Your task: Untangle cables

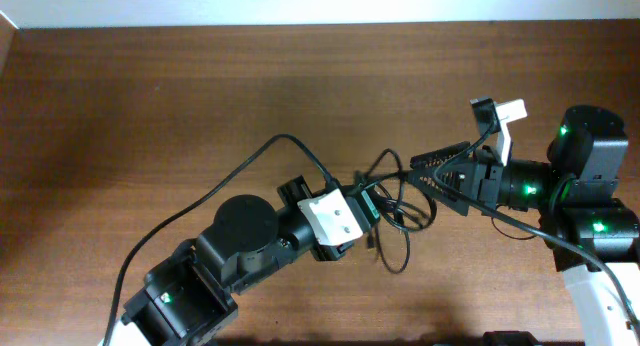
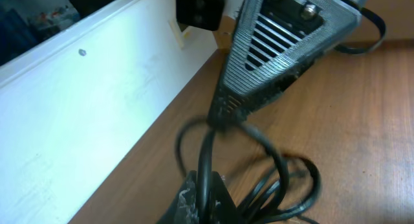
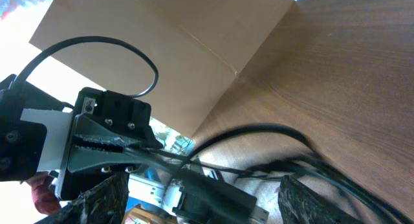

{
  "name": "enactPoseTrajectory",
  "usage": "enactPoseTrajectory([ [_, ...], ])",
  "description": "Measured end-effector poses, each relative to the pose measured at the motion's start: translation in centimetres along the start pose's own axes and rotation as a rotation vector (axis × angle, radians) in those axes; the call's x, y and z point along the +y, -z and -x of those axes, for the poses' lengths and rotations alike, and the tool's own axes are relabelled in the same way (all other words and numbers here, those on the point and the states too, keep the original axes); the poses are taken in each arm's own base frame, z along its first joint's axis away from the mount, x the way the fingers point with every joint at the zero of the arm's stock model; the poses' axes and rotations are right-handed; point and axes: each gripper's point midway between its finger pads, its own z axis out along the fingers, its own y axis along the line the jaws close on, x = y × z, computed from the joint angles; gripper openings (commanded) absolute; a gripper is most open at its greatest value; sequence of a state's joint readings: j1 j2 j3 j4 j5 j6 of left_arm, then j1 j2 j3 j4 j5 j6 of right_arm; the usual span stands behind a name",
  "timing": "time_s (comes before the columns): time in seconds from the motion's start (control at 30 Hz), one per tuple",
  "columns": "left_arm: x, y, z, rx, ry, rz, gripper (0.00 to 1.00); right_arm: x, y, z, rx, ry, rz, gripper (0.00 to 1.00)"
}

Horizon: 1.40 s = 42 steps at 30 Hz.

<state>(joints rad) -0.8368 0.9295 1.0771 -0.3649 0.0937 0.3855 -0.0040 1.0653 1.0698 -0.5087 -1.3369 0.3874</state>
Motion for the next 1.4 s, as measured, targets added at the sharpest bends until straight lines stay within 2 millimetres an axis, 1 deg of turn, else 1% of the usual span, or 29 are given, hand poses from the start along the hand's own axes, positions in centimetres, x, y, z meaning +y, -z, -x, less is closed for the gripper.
enactPoseTrajectory([
  [0.1, 0.3, -0.2, 0.1, -0.002, 0.008, 0.015, 0.0, -0.1, 0.0, -0.1, 0.003, -0.014, -0.002, 0.73],
  [0.27, 0.5, -1.7, -0.2, 0.003, 0.009, 0.021, 0.0, -0.2, 0.0, -0.4, 0.007, -0.04, -0.008, 0.74],
  [0.37, 1.0, -1.9, 1.0, -0.044, 0.008, 0.042, 0.0, -1.2, 0.0, -0.6, 0.0, -0.067, -0.056, 0.75],
  [0.47, 1.5, -1.8, 2.3, -0.097, 0.003, 0.064, 0.0, -3.0, 0.2, -1.1, -0.008, -0.115, -0.155, 0.75],
  [0.5, 1.6, -1.7, 2.6, -0.11, 0.002, 0.069, 0.0, -4.0, 0.4, -1.5, -0.01, -0.141, -0.211, 0.75],
  [0.7, 1.5, -1.6, 3.0, -0.13, 0.0, 0.056, 0.01, -8.2, 1.9, -3.4, -0.003, -0.237, -0.467, 0.74],
  [0.73, 1.6, -1.6, 2.8, -0.12, 0.001, 0.062, 0.08, -8.7, 2.2, -3.6, -0.002, -0.248, -0.5, 0.74],
  [0.77, 1.6, -1.6, 2.0, -0.086, 0.004, 0.068, 0.26, -9.2, 2.5, -3.9, 0.001, -0.259, -0.535, 0.74],
  [0.83, 1.5, -1.7, 0.3, -0.008, 0.009, 0.071, 0.54, -9.6, 2.8, -4.2, 0.003, -0.269, -0.563, 0.74],
  [0.9, 0.7, -1.5, -2.8, 0.12, 0.022, 0.048, 0.73, -9.9, 3.0, -4.2, 0.002, -0.272, -0.582, 0.74],
  [0.93, 0.2, -1.4, -4.6, 0.193, 0.03, 0.033, 0.96, -10.0, 3.0, -4.2, 0.002, -0.271, -0.589, 0.74],
  [0.97, -0.3, -1.2, -6.0, 0.251, 0.028, 0.017, 0.99, -10.0, 3.1, -4.2, 0.0, -0.27, -0.594, 0.74],
  [1.1, -2.2, -0.7, -11.1, 0.473, 0.065, -0.051, 0.99, -10.2, 3.2, -4.1, -0.002, -0.263, -0.604, 0.74],
  [1.13, -2.5, -0.7, -11.9, 0.507, 0.071, -0.063, 0.99, -10.2, 3.2, -4.1, -0.003, -0.261, -0.606, 0.74],
  [1.17, -2.9, -0.9, -13.1, 0.558, 0.085, -0.075, 0.99, -10.2, 3.2, -4.1, -0.003, -0.259, -0.606, 0.74],
  [1.27, -4.1, -2.2, -15.5, 0.649, 0.132, -0.116, 0.99, -10.2, 3.2, -4.1, -0.002, -0.254, -0.606, 0.74],
  [1.33, -5.4, -3.2, -16.8, 0.692, 0.16, -0.171, 0.99, -10.2, 3.2, -4.0, -0.003, -0.252, -0.606, 0.74],
  [1.4, -6.8, -4.3, -18.7, 0.752, 0.185, -0.232, 0.99, -10.2, 3.2, -3.8, -0.009, -0.241, -0.604, 0.74],
])
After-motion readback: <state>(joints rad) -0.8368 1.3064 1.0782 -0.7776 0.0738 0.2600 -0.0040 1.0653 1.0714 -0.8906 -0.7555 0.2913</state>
